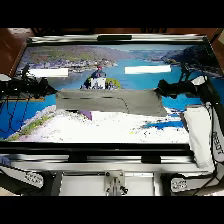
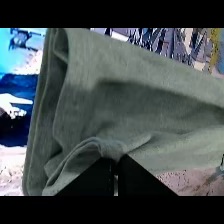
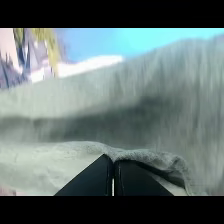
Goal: Fold the shirts.
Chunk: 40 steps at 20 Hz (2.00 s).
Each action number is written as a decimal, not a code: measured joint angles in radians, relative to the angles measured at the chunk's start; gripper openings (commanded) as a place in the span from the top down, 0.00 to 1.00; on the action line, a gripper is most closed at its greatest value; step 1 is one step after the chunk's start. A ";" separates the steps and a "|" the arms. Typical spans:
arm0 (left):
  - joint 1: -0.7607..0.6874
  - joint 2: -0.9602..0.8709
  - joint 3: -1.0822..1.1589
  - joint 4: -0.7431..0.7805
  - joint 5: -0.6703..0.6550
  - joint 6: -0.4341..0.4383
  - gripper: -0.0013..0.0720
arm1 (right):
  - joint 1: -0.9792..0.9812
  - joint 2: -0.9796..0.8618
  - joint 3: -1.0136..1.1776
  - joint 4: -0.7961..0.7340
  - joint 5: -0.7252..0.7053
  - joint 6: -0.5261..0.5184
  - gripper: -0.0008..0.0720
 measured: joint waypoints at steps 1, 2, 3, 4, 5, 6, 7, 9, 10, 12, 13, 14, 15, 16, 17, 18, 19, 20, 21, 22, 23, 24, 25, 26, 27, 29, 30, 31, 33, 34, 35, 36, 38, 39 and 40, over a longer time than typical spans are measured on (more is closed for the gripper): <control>-0.006 -0.031 0.027 -0.005 0.012 -0.018 0.93 | 0.008 -0.037 0.034 0.002 -0.027 0.009 0.87; -0.009 -0.055 0.045 -0.006 0.021 -0.031 0.93 | 0.014 -0.067 0.057 0.002 -0.042 0.016 0.87; -0.013 -0.079 0.059 -0.009 0.029 -0.048 0.93 | 0.019 -0.092 0.075 -0.005 -0.053 0.022 0.87; -0.017 -0.097 0.069 -0.011 0.033 -0.055 0.93 | 0.023 -0.109 0.088 -0.016 -0.057 0.032 0.87; -0.021 -0.113 0.076 -0.012 0.034 -0.064 0.93 | 0.026 -0.125 0.097 -0.037 -0.055 0.043 0.84; -0.024 -0.126 0.080 -0.012 0.033 -0.070 0.84 | 0.026 -0.137 0.104 -0.061 -0.043 0.052 0.75; -0.027 -0.135 0.085 -0.012 0.029 -0.072 0.45 | 0.026 -0.143 0.109 -0.080 -0.030 0.061 0.30; -0.031 -0.148 0.095 -0.016 0.008 -0.080 0.05 | 0.023 -0.148 0.117 -0.110 0.012 0.066 0.12; -0.031 -0.151 0.104 -0.015 -0.011 -0.083 0.06 | 0.015 -0.145 0.124 -0.120 0.042 0.065 0.12; -0.032 -0.153 0.131 -0.018 -0.070 -0.083 0.07 | -0.009 -0.123 0.139 -0.150 0.101 0.058 0.09; -0.034 -0.152 0.147 -0.018 -0.101 -0.083 0.07 | -0.026 -0.110 0.146 -0.173 0.133 0.059 0.09; -0.035 -0.148 0.161 -0.019 -0.129 -0.083 0.07 | -0.047 -0.099 0.150 -0.198 0.171 0.065 0.09; -0.037 -0.140 0.172 -0.019 -0.148 -0.083 0.07 | -0.068 -0.094 0.153 -0.220 0.203 0.074 0.08; -0.041 -0.132 0.179 -0.019 -0.162 -0.083 0.07 | -0.091 -0.095 0.156 -0.242 0.241 0.082 0.08; -0.048 -0.121 0.184 -0.019 -0.175 -0.083 0.08 | -0.108 -0.102 0.158 -0.256 0.277 0.086 0.08; -0.055 -0.108 0.189 -0.019 -0.185 -0.083 0.08 | -0.118 -0.113 0.158 -0.259 0.303 0.083 0.08; -0.064 -0.097 0.192 -0.018 -0.188 -0.083 0.10 | -0.124 -0.127 0.159 -0.261 0.331 0.074 0.08; -0.075 -0.085 0.193 -0.016 -0.196 -0.084 0.10 | -0.126 -0.141 0.160 -0.261 0.344 0.067 0.08; -0.089 -0.071 0.196 -0.016 -0.200 -0.084 0.10 | -0.126 -0.159 0.161 -0.260 0.342 0.060 0.08; -0.104 -0.059 0.196 -0.016 -0.201 -0.084 0.10 | -0.122 -0.173 0.161 -0.259 0.341 0.056 0.08; -0.117 -0.048 0.197 -0.014 -0.204 -0.084 0.10 | -0.114 -0.187 0.161 -0.249 0.330 0.052 0.08; -0.132 -0.036 0.198 -0.014 -0.206 -0.084 0.10 | -0.104 -0.202 0.161 -0.238 0.314 0.050 0.08; -0.146 -0.026 0.198 -0.014 -0.207 -0.084 0.10 | -0.095 -0.215 0.161 -0.224 0.300 0.047 0.08; -0.161 -0.017 0.198 -0.013 -0.207 -0.083 0.10 | -0.089 -0.225 0.163 -0.204 0.287 0.046 0.08; -0.175 -0.008 0.200 -0.013 -0.209 -0.082 0.10 | -0.079 -0.237 0.163 -0.180 0.270 0.046 0.08; -0.201 0.003 0.208 -0.013 -0.212 -0.079 0.10 | -0.060 -0.258 0.165 -0.130 0.253 0.042 0.09; -0.210 0.007 0.214 -0.013 -0.211 -0.078 0.10 | -0.053 -0.266 0.165 -0.112 0.249 0.043 0.18; -0.219 0.010 0.221 -0.013 -0.211 -0.078 0.10 | -0.042 -0.272 0.164 -0.102 0.238 0.041 0.40; -0.238 0.013 0.233 -0.013 -0.211 -0.077 0.10 | -0.024 -0.280 0.159 -0.095 0.235 0.031 0.82; -0.249 0.014 0.237 -0.013 -0.211 -0.077 0.11 | -0.017 -0.274 0.159 -0.101 0.233 0.022 0.87; -0.262 0.014 0.240 -0.014 -0.210 -0.077 0.21 | -0.009 -0.264 0.159 -0.105 0.230 0.015 0.87; -0.277 0.013 0.241 -0.013 -0.210 -0.077 0.53 | -0.006 -0.248 0.159 -0.098 0.238 0.010 0.87; -0.316 0.007 0.244 -0.014 -0.207 -0.075 0.84 | -0.003 -0.195 0.161 -0.071 0.237 0.006 0.87; -0.339 0.002 0.245 -0.014 -0.197 -0.075 0.85 | -0.001 -0.165 0.161 -0.067 0.244 0.008 0.87; -0.367 -0.005 0.245 -0.014 -0.177 -0.075 0.93 | 0.001 -0.132 0.161 -0.060 0.259 0.011 0.87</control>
